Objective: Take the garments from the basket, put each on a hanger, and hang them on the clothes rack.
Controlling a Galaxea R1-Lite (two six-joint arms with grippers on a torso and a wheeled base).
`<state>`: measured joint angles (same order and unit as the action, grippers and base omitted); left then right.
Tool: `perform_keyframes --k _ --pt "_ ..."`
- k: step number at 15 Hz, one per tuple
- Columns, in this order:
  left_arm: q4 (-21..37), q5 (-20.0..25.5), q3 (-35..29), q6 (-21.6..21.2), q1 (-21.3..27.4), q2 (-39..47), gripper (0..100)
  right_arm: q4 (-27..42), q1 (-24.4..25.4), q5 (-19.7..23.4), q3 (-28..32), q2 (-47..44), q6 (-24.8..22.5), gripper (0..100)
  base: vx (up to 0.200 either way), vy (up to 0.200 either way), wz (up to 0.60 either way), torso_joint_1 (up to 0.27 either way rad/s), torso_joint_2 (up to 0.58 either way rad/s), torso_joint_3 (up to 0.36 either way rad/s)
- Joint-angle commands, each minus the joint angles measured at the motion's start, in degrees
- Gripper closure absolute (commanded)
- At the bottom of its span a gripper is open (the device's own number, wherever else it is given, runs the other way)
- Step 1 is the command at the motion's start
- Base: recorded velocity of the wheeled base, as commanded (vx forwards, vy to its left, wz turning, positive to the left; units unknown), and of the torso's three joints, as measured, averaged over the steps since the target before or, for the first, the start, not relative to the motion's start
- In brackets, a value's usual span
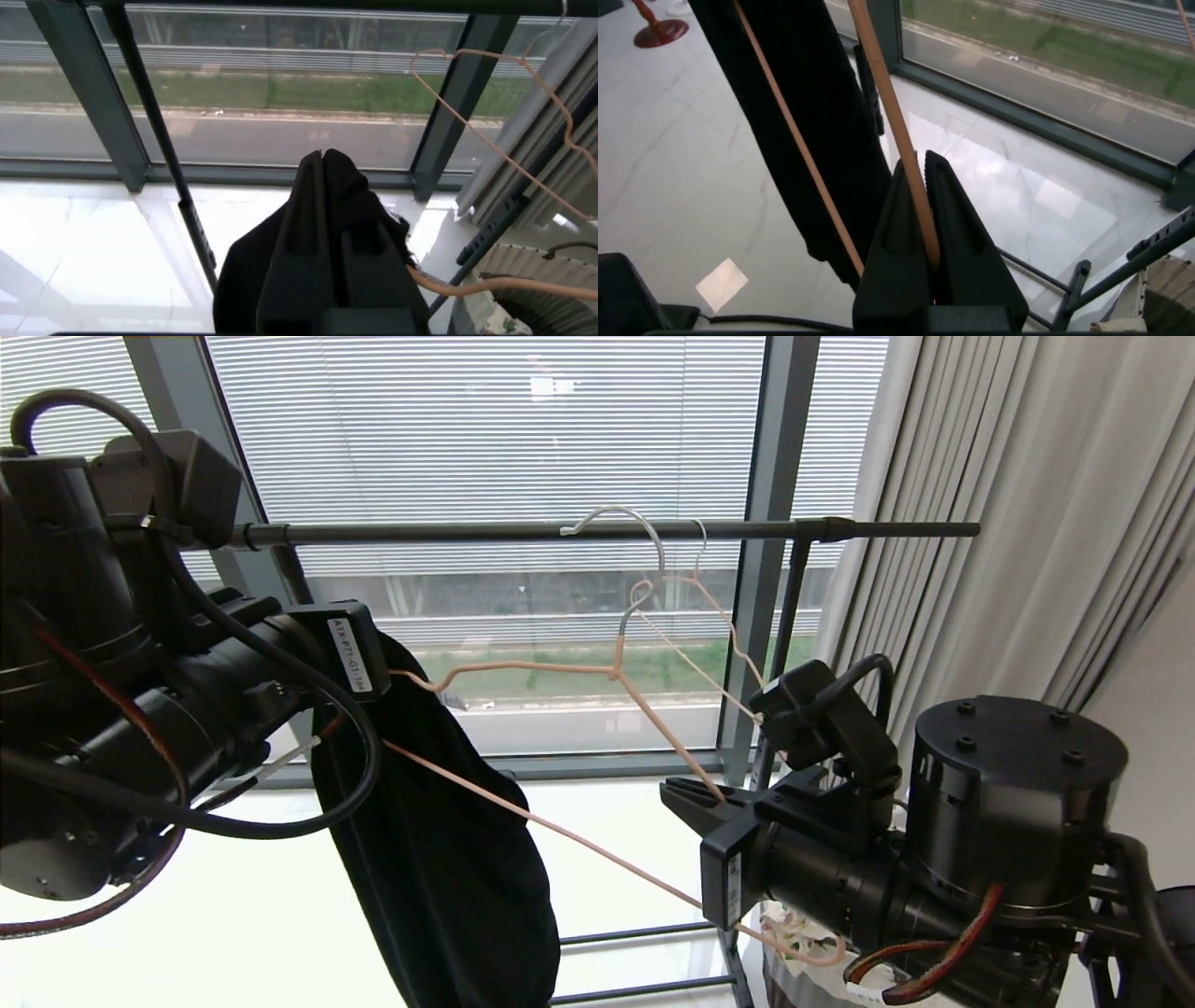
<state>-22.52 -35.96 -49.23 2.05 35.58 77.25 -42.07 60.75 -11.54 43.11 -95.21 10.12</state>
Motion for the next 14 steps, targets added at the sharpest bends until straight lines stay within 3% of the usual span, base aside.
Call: perform_keyframes --k 1,5,14 --pt "0.0 0.0 0.0 0.4 3.8 -0.7 100 0.0 0.0 0.0 0.5 -0.9 0.0 100 0.0 0.0 0.0 0.0 0.0 0.0" --pt "0.3 0.0 -1.3 3.6 11.1 0.0 100 0.0 0.1 0.0 4.6 -4.2 0.0 100 0.0 0.0 0.0 0.0 0.0 0.0" --pt "0.4 0.0 -6.8 7.4 17.2 4.2 100 0.0 1.3 0.1 9.1 -8.7 -0.1 100 0.0 0.0 0.0 0.0 0.0 0.0"
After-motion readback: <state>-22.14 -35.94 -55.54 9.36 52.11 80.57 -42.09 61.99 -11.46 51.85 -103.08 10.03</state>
